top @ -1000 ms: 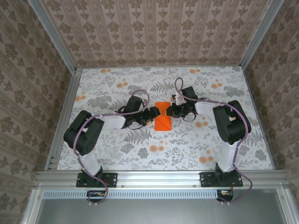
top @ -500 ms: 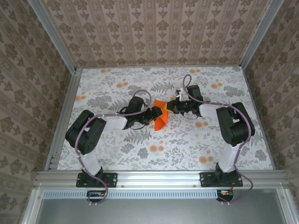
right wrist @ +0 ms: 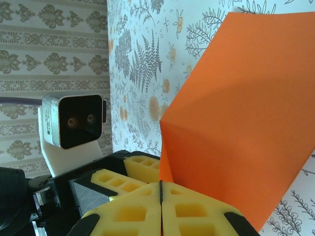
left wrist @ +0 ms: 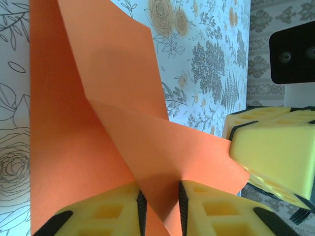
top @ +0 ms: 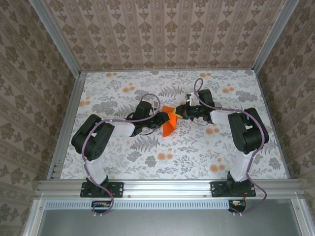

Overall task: Fold a paper plane with a square sheet of paper (pick it up from the middle)
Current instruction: Turn over the paper at the center of the table.

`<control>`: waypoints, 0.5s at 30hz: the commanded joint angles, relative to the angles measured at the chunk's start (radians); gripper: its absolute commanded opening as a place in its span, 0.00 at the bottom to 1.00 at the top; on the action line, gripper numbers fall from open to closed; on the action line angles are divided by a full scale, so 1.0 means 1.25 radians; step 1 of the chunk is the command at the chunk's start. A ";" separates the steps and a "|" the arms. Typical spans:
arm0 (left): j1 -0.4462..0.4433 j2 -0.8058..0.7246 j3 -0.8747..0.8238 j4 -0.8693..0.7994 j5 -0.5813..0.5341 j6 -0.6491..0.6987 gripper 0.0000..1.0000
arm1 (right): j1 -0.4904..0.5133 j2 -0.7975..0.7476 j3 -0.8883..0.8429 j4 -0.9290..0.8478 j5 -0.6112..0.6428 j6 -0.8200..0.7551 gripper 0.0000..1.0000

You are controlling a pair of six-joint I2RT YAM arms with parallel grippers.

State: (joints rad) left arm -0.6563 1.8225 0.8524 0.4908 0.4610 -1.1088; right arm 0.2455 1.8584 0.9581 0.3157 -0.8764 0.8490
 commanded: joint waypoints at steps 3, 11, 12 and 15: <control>-0.004 -0.002 0.008 0.025 -0.017 0.002 0.17 | -0.009 -0.014 -0.013 0.016 -0.027 0.012 0.08; -0.004 -0.031 0.012 -0.022 -0.036 0.037 0.09 | -0.020 -0.083 0.005 -0.155 0.051 -0.093 0.31; -0.004 -0.044 0.014 -0.042 -0.041 0.047 0.09 | -0.023 -0.100 0.012 -0.199 0.079 -0.121 0.35; -0.003 -0.089 0.036 -0.165 -0.070 0.103 0.09 | -0.028 -0.164 0.031 -0.337 0.172 -0.198 0.54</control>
State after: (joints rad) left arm -0.6559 1.7931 0.8543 0.4210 0.4171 -1.0649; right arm 0.2195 1.7420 0.9611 0.0841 -0.7780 0.7231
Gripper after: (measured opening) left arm 0.089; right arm 0.511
